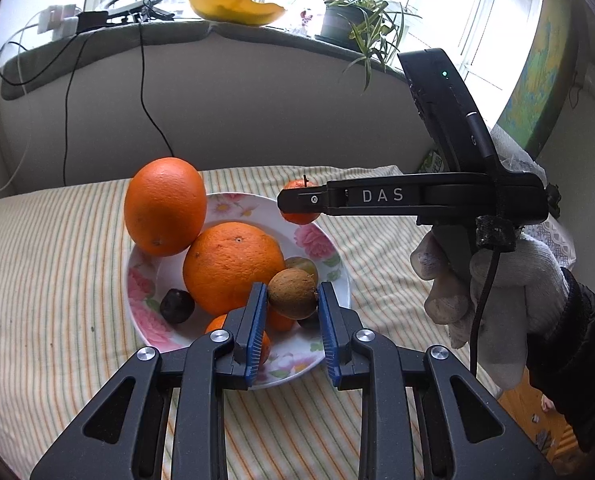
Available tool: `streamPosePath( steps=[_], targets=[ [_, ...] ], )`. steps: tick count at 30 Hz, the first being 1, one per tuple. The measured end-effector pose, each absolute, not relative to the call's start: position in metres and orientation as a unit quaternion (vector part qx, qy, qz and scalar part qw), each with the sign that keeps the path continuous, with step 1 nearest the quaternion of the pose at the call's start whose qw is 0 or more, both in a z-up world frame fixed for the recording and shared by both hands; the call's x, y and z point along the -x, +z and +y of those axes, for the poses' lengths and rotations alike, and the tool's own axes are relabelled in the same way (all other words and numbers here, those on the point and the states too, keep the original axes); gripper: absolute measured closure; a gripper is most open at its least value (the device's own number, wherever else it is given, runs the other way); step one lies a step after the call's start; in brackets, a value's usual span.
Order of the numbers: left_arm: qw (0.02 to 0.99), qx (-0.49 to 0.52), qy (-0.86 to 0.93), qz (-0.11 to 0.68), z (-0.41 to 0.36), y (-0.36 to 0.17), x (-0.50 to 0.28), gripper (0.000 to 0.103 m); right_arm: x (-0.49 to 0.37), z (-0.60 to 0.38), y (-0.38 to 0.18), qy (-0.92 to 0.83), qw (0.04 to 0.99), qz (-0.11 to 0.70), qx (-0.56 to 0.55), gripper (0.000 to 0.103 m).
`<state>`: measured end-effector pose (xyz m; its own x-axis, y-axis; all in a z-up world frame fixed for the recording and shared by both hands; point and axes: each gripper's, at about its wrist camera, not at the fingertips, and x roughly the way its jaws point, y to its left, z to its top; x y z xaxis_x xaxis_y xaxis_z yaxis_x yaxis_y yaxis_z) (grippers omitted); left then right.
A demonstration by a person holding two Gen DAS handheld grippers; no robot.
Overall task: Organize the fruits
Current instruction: 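Open both tools to release the two fruits on the plate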
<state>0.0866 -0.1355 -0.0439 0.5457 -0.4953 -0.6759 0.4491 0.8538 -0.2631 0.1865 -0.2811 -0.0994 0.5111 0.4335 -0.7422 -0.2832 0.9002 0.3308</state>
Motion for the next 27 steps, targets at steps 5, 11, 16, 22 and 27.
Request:
streamPosePath(
  steps=[5, 11, 16, 22, 27],
  targets=[
    [0.879, 0.03, -0.269, 0.394, -0.136, -0.0443, -0.086, 0.079, -0.1879, -0.2801, -0.1002, 0.208, 0.864, 0.451, -0.083, 0.064],
    [0.878, 0.03, -0.269, 0.394, -0.1357, -0.0439, -0.0859, 0.079, -0.1883, -0.2787, -0.1008, 0.208, 0.864, 0.452, -0.082, 0.063],
    [0.879, 0.031, -0.268, 0.393, -0.1356, -0.0433, -0.0861, 0.079, -0.1882, -0.278, -0.1007, 0.209, 0.863, 0.453, -0.08, 0.063],
    [0.879, 0.031, -0.268, 0.393, -0.1359, -0.043, -0.0861, 0.079, -0.1877, -0.2762, -0.0991, 0.206, 0.864, 0.453, -0.077, 0.06],
    [0.88, 0.03, -0.267, 0.393, -0.136, -0.0429, -0.0864, 0.078, -0.1858, -0.2762, -0.0938, 0.206, 0.869, 0.444, -0.073, 0.044]
  ],
)
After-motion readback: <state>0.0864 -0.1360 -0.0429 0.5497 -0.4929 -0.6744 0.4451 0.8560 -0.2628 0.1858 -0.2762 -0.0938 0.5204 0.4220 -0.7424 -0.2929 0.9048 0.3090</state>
